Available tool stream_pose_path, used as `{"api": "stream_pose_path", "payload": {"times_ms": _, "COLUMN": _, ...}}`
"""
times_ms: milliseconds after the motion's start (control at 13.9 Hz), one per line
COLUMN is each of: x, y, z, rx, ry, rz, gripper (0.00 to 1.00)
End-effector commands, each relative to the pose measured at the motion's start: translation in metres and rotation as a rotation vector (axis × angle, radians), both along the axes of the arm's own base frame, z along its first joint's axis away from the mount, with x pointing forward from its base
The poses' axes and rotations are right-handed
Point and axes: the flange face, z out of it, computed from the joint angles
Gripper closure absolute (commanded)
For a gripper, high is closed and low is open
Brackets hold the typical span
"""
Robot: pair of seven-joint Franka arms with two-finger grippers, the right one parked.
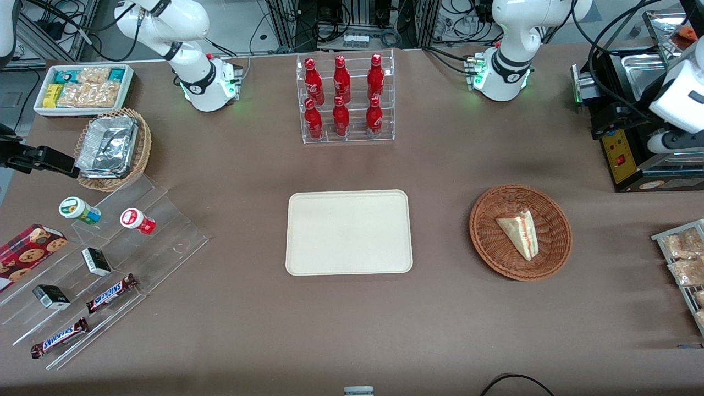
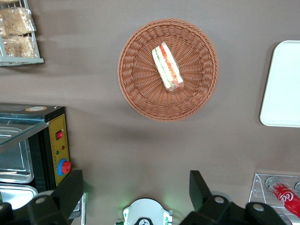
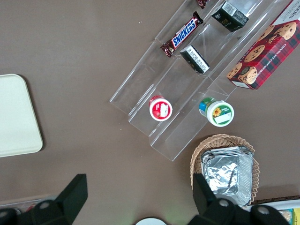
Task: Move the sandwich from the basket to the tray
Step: 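Move the left gripper over the wicker basket toward the sandwich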
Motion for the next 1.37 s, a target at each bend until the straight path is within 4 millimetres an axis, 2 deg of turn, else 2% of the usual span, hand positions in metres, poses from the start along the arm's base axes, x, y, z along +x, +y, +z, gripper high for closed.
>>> {"api": "stream_pose_path", "payload": {"times_ms": 0, "x": 0.0, "y": 0.004, "z": -0.001, "rx": 0.0, "ry": 0.011, "rz": -0.008, "gripper": 0.0}}
{"api": "stream_pose_path", "payload": {"times_ms": 72, "x": 0.001, "y": 0.005, "z": -0.004, "rx": 0.003, "ry": 0.011, "rz": -0.008, "gripper": 0.0}}
{"api": "stream_pose_path", "payload": {"times_ms": 144, "x": 0.005, "y": 0.005, "z": -0.02, "rx": 0.01, "ry": 0.022, "rz": -0.008, "gripper": 0.0}}
{"api": "stream_pose_path", "payload": {"times_ms": 433, "x": 0.016, "y": 0.004, "z": -0.112, "rx": 0.014, "ry": -0.023, "rz": 0.021, "gripper": 0.0}}
{"api": "stream_pose_path", "payload": {"times_ms": 722, "x": 0.028, "y": -0.007, "z": -0.2, "rx": 0.021, "ry": -0.109, "rz": 0.249, "gripper": 0.0}}
{"api": "stream_pose_path", "payload": {"times_ms": 866, "x": 0.032, "y": -0.017, "z": -0.235, "rx": 0.02, "ry": -0.132, "rz": 0.343, "gripper": 0.0}}
{"api": "stream_pose_path", "payload": {"times_ms": 938, "x": 0.033, "y": -0.026, "z": -0.25, "rx": 0.018, "ry": -0.143, "rz": 0.38, "gripper": 0.0}}
{"api": "stream_pose_path", "payload": {"times_ms": 1299, "x": 0.033, "y": -0.041, "z": -0.301, "rx": 0.006, "ry": -0.161, "rz": 0.409, "gripper": 0.0}}
